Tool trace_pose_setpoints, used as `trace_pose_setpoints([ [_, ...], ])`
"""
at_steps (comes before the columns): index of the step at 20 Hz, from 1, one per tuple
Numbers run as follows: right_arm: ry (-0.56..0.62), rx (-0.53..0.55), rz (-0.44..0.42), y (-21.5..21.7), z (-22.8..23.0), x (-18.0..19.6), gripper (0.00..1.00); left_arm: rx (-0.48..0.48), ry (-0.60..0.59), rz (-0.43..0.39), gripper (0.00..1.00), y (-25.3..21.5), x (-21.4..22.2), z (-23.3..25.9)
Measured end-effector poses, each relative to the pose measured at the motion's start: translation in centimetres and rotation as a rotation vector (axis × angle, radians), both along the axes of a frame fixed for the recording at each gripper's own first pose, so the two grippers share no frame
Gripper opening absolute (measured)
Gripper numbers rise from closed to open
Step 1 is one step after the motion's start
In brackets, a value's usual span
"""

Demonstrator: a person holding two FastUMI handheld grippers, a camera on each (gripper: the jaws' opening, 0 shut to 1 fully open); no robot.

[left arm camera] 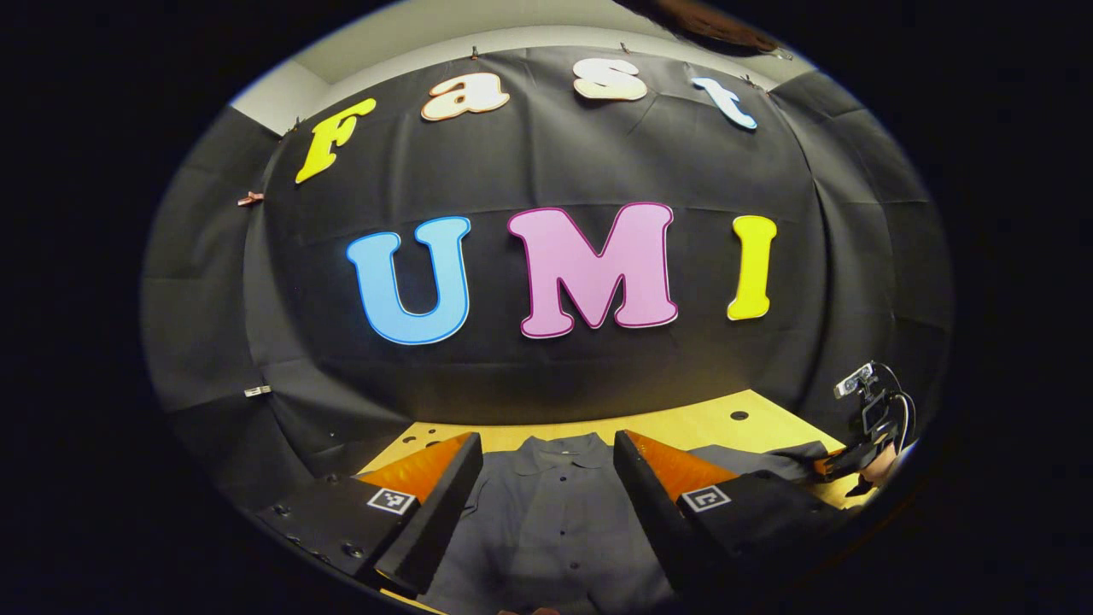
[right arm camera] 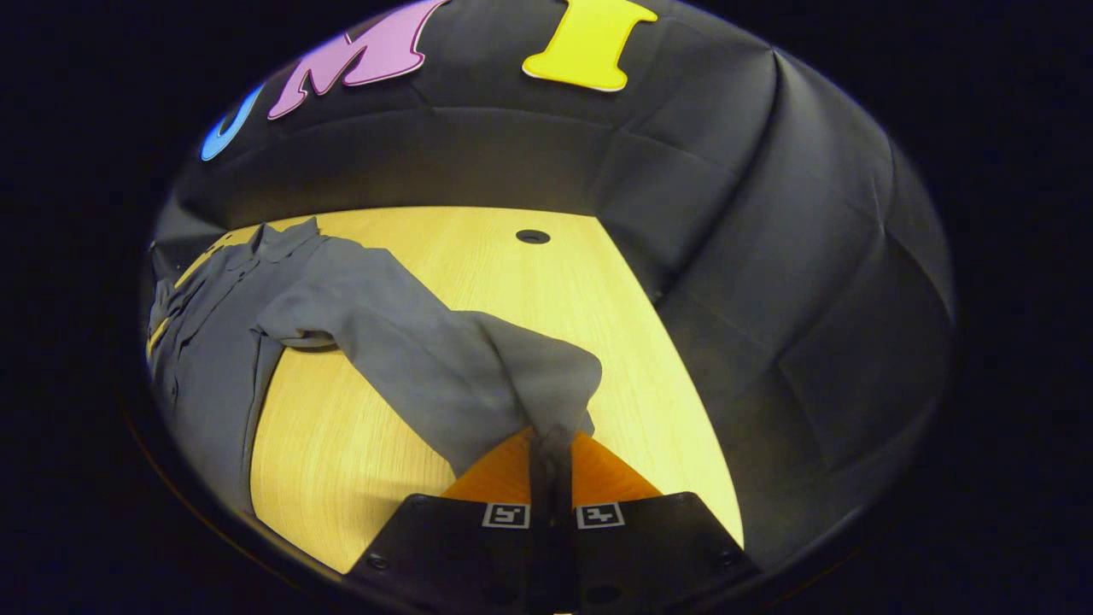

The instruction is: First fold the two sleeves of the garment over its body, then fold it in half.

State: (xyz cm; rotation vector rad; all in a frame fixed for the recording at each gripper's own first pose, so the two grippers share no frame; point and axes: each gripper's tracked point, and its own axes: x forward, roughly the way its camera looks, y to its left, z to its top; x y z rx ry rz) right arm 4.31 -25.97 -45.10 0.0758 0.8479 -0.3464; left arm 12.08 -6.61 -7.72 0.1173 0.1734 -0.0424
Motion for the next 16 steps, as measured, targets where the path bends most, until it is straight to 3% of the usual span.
trace_pose_setpoints([
  [8, -0.002, -0.106, -0.114, 1.0, 6.5, -5.6, 0.05, -0.024, -0.013, -0.075, 0.97, 4.4, 0.2, 0.8],
  [16, -0.063, -0.123, -0.11, 8.0, 12.6, -4.6, 0.05, -0.05, -0.045, -0.123, 0.97, 9.6, 1.5, 1.4],
])
